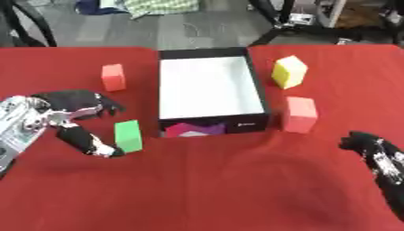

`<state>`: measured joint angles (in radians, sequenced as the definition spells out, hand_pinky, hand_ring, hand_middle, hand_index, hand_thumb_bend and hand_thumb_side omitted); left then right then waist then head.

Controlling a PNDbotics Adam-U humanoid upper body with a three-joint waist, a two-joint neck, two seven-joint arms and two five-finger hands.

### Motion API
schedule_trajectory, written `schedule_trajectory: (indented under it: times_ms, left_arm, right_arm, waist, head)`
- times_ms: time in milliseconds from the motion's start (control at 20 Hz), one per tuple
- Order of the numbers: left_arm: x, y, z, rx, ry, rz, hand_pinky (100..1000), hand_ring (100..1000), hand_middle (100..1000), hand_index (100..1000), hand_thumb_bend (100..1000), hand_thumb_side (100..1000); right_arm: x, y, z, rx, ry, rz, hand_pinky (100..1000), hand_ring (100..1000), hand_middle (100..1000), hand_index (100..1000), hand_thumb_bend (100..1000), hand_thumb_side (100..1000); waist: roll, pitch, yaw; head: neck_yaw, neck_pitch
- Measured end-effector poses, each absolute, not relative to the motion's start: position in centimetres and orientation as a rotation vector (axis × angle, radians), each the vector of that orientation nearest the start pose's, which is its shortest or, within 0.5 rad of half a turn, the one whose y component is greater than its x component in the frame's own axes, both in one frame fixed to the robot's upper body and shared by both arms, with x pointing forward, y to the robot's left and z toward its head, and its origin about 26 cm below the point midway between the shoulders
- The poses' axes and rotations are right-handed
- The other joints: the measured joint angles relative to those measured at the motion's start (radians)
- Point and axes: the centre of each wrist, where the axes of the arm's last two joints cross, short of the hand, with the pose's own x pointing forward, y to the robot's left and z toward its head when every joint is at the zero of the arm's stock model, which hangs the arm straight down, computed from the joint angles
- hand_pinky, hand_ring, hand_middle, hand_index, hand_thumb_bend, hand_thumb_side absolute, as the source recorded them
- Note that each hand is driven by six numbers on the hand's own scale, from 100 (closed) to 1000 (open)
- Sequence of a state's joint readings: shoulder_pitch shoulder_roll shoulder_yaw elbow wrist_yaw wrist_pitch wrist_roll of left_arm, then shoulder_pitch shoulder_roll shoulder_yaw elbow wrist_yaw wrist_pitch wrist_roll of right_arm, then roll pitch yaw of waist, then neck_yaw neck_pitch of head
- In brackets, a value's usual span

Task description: Pick up objects on the table and place them in the box.

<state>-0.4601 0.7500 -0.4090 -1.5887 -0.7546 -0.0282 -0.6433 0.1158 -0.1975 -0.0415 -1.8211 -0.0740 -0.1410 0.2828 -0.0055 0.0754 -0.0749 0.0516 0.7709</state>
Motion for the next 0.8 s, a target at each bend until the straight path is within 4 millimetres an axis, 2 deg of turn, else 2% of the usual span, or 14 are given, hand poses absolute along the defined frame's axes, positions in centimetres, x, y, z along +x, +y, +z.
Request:
schedule_trajectory:
  times_ms: [450, 800]
  left_arm:
    - [36.7, 28.9, 12.9, 0.804, -1.021, -1.848, 769, 723, 751, 945, 571, 690]
    - [37.5, 29.1, 11.6, 0.877, -1.004, -1.837, 763, 716, 741, 932, 537, 666]
  right_arm:
    - [24.4, -29.8, 3.8, 0.069, -1.817, 0.352, 1000, 783, 723, 808, 100, 718]
    - [24.5, -29.8, 3.8, 0.07, -1.817, 0.353, 1000, 783, 723, 808, 100, 720]
  waist:
    - [0.0, 0.0, -0.001]
    - [0.0, 0.0, -0.005]
  head:
    - [0.0, 0.0]
    - [0.0, 0.0]
